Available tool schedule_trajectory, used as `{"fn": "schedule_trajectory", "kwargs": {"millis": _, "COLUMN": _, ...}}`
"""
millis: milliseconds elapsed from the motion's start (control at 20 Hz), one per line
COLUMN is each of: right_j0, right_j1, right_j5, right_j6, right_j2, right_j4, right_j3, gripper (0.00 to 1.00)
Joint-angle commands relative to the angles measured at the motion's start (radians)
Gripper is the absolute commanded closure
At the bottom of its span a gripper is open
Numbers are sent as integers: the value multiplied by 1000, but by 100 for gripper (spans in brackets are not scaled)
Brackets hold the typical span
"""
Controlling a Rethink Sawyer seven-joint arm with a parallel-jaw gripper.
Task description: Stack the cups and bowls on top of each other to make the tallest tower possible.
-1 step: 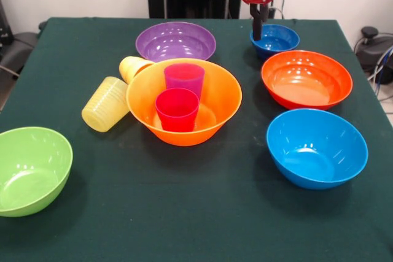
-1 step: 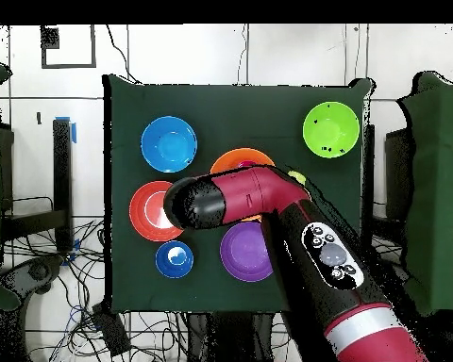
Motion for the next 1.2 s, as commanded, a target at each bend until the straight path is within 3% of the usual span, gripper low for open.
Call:
{"fn": "schedule_trajectory", "kwargs": {"millis": 50, "right_j0": 29, "right_j1": 62, "right_j5": -7, "right_j6": 265, "right_j2": -73, "right_j4": 59, "right_j3": 64, "gripper": 0}}
{"fn": "schedule_trajectory", "kwargs": {"millis": 300, "right_j0": 26, "right_j1": 81, "right_j5": -25, "right_j6": 313, "right_j2": -95, "right_j4": 141, "right_j3": 98, "gripper": 0}}
{"fn": "schedule_trajectory", "kwargs": {"millis": 550, "right_j0": 73, "right_j1": 51, "right_j5": -142, "right_j6": 613, "right_j2": -209, "right_j4": 306, "right_j3": 205, "gripper": 0}}
{"fn": "schedule_trajectory", "kwargs": {"millis": 750, "right_j0": 100, "right_j1": 47, "right_j5": -213, "right_j6": 657, "right_j2": -252, "right_j4": 318, "right_j3": 219, "gripper": 0}}
{"fn": "schedule_trajectory", "kwargs": {"millis": 1200, "right_j0": 72, "right_j1": 53, "right_j5": -243, "right_j6": 728, "right_j2": -219, "right_j4": 264, "right_j3": 209, "gripper": 0}}
